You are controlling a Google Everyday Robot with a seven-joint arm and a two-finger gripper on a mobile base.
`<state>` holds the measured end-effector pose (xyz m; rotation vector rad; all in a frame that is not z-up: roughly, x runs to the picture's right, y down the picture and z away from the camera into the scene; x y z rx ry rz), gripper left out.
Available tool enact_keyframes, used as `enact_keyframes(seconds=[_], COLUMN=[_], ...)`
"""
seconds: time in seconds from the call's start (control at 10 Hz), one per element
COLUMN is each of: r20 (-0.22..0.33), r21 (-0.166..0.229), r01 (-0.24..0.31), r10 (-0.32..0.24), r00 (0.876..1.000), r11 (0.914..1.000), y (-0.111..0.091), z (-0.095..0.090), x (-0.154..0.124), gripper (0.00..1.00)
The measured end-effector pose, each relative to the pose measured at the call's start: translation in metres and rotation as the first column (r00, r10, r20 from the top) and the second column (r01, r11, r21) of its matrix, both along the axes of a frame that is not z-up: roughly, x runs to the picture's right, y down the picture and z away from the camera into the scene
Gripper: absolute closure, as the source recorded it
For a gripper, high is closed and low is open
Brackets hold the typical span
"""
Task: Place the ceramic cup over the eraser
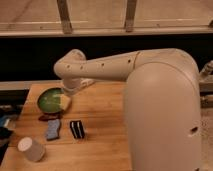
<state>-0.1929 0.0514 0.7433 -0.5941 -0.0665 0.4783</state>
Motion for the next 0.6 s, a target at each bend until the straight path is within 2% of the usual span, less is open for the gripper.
enact_keyframes(seconds=[0.2,0.3,0.5,0.6], r20=[0.051,0.084,0.144,0.158], r21=[0.007,0.009,-0.001,-0.006], r01=[0.065,0.107,0.166,0.176], r10=[-0.065,-0.108,-0.165,-0.173], r00=[0.997,0.991,0.976,0.972], r11=[0.9979,0.9942,0.9861,0.9844], y=[0.015,0.026,0.044,0.049], z=[-0.024,-0.034,-0.047,-0.05], x=[-0.028,-0.044,-0.067,-0.072], gripper=[0.2,0.2,0.2,0.2])
